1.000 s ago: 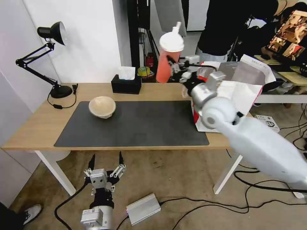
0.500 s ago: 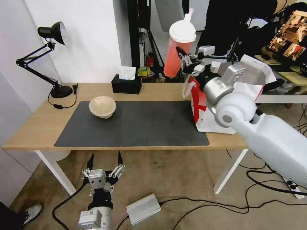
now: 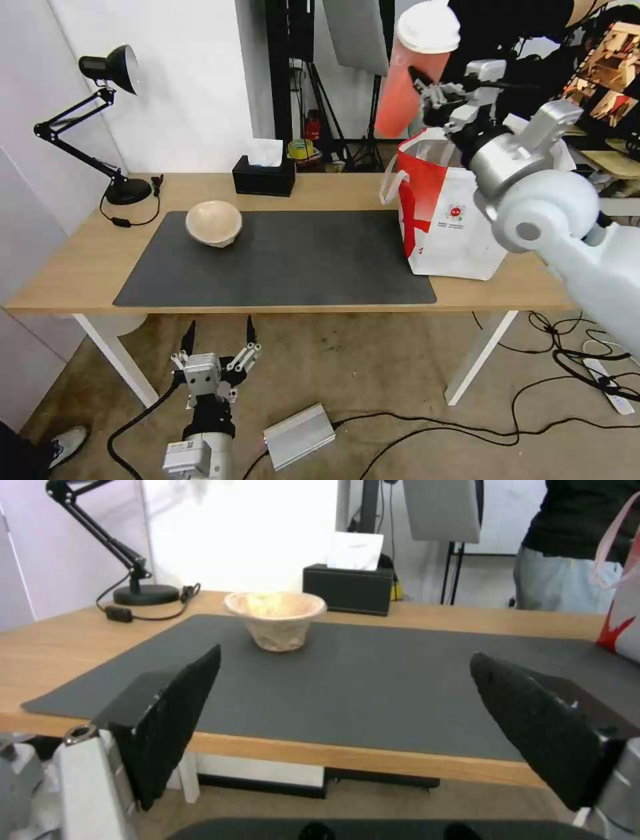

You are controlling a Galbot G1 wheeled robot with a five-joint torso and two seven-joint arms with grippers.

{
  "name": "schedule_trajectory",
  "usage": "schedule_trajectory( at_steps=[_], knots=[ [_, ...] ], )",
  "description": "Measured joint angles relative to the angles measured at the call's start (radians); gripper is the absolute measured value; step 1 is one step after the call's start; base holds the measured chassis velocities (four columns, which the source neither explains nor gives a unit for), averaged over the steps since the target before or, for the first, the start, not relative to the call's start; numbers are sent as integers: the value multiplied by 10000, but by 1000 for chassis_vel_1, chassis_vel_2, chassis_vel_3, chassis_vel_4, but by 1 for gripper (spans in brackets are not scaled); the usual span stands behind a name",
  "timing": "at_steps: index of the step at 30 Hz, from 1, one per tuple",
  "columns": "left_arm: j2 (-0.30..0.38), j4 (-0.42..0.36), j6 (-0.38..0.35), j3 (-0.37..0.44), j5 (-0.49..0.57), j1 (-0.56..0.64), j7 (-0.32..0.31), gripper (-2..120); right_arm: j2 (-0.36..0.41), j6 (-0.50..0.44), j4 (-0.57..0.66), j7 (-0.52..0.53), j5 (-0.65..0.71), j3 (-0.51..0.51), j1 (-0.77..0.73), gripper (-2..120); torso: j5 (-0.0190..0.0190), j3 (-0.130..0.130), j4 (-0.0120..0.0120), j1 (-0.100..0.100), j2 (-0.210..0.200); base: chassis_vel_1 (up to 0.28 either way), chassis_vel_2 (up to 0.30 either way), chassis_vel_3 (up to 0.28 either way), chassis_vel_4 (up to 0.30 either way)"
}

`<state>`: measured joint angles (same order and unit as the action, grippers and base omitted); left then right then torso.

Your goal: Pick up the trash from the table and place it into the takeout bag.

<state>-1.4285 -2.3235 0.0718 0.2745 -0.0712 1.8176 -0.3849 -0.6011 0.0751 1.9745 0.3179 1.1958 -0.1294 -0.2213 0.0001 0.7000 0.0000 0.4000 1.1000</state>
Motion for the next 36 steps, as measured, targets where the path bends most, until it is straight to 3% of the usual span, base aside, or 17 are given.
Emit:
schedule_trajectory(
  at_steps=[12,36],
  knots=[
    [-13,14,10,-57,-37,-15,0,100,478,0,-256,-159,153,396,-136,2,0,0,-1,0,0,0,0,0,0],
    [9,93,19,-73,-4,-74,1,100,78,-288,-2151,-492,-502,824,-1016,2,0,0,0,0,1,0,0,0,0]
  ],
)
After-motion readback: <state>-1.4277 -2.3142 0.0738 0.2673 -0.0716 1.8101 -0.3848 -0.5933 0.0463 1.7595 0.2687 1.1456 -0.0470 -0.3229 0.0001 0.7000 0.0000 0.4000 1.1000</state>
